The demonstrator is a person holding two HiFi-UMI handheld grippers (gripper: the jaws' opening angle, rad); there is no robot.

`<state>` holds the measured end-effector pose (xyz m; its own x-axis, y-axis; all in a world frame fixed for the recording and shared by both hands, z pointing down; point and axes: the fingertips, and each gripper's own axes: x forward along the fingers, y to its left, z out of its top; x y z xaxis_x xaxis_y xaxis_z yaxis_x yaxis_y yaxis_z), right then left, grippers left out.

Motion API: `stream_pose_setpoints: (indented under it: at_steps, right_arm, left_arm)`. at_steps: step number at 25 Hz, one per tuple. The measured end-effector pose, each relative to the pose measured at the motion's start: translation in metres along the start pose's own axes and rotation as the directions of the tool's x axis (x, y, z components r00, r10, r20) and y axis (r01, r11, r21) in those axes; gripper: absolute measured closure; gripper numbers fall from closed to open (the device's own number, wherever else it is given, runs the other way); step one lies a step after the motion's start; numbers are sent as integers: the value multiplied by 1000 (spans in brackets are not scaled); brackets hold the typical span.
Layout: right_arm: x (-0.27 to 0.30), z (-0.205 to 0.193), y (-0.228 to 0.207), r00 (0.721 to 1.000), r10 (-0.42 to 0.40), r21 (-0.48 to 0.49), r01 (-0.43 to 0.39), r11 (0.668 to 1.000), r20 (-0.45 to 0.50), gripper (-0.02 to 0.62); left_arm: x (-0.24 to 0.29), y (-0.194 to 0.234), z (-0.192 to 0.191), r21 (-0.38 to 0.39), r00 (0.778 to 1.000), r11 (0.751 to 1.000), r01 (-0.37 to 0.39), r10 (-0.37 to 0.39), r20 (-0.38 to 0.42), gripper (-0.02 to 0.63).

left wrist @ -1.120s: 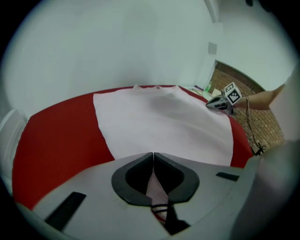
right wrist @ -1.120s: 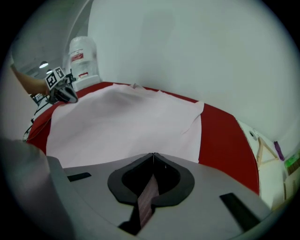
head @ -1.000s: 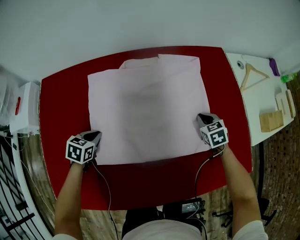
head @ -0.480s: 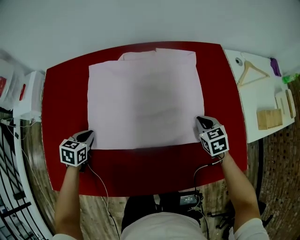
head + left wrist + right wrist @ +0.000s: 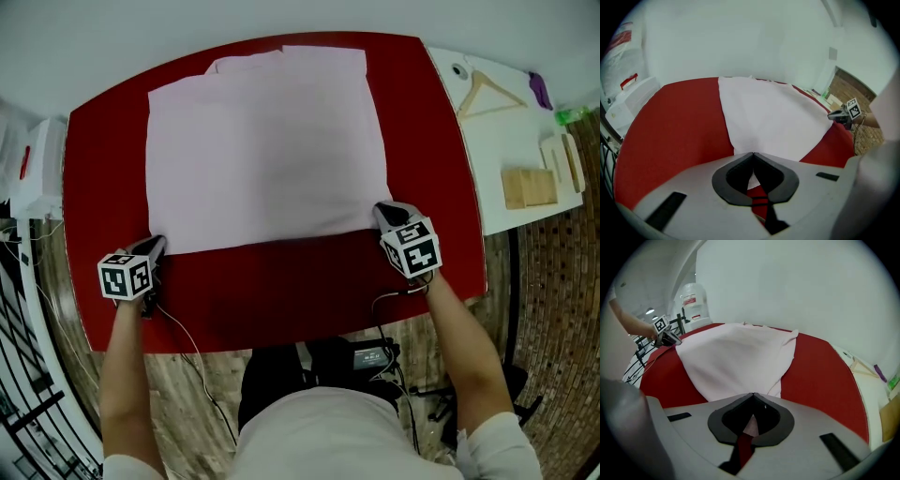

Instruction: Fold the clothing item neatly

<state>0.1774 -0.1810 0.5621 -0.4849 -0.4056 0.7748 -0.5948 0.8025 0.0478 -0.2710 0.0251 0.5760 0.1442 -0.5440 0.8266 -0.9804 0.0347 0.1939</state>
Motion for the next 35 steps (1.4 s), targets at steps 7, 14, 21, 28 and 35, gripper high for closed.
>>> stream_pose_setpoints:
  at_steps: [7,14,21,28,35]
  right_arm:
    - [-5,3,3,1000,-24,-22,24,999,-11,581]
    - [-31,18,-7,997,-32,1,32,999,75,580]
    - [-47,19,-3,995,-13,13,12,1000,100,580]
    - [-37,9,18,997,25,10,-26,1000,68,580]
    - [-20,-30,18,1000,11,51,-11,999,-13,580]
  left_arm:
    - [-16,-8,-3,9,996,998,-67,66,58,594]
    - [-44,-27,-8,-43,985,994,-100,105,138,594]
    - [-64,-55,-23,-90,980,993,-71,87,177,594]
    - [-49,-41,-24,-59,986,994,-90,98,134,594]
    - [-12,-14,-27,-90,995,994,-69,76,68,594]
